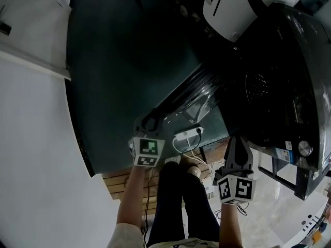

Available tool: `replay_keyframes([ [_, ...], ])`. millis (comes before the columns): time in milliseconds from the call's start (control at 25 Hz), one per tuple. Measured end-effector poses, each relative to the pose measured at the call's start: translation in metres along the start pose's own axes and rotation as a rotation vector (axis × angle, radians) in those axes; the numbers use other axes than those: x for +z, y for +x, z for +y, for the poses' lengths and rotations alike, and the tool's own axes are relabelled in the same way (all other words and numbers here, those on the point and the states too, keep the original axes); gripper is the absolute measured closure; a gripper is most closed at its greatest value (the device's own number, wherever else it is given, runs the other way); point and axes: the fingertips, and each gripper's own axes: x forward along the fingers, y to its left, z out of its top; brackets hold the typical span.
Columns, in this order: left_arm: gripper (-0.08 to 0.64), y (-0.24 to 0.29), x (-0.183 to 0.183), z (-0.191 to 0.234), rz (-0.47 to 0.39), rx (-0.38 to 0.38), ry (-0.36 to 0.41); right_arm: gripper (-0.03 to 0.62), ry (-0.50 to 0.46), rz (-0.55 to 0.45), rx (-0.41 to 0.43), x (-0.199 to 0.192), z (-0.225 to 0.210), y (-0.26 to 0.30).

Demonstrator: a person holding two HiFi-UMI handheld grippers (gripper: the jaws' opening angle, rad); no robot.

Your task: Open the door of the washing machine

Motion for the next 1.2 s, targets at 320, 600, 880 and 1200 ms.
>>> replay_keyframes([
  [320,0.491,0.017,0.011,0.039,-0.031,-0.023,0.057,0.571,-0.007,0.005,-0.008,0.001,0.011,0.011],
  [600,0.491,0.031,0.012,0.064,-0.025,-0.047,0.077,0.571,-0.01,0.003,-0.012,0.005,0.02,0.023],
  [880,0.489,0.042,0.018,0.081,-0.036,-0.068,0.113,0.571,-0.015,0.002,0.001,0.009,0.031,0.041],
  [1200,0.486,0.054,0.024,0.102,-0.038,-0.073,0.125,0.571,-0.024,-0.015,0.02,0.019,0.045,0.068],
])
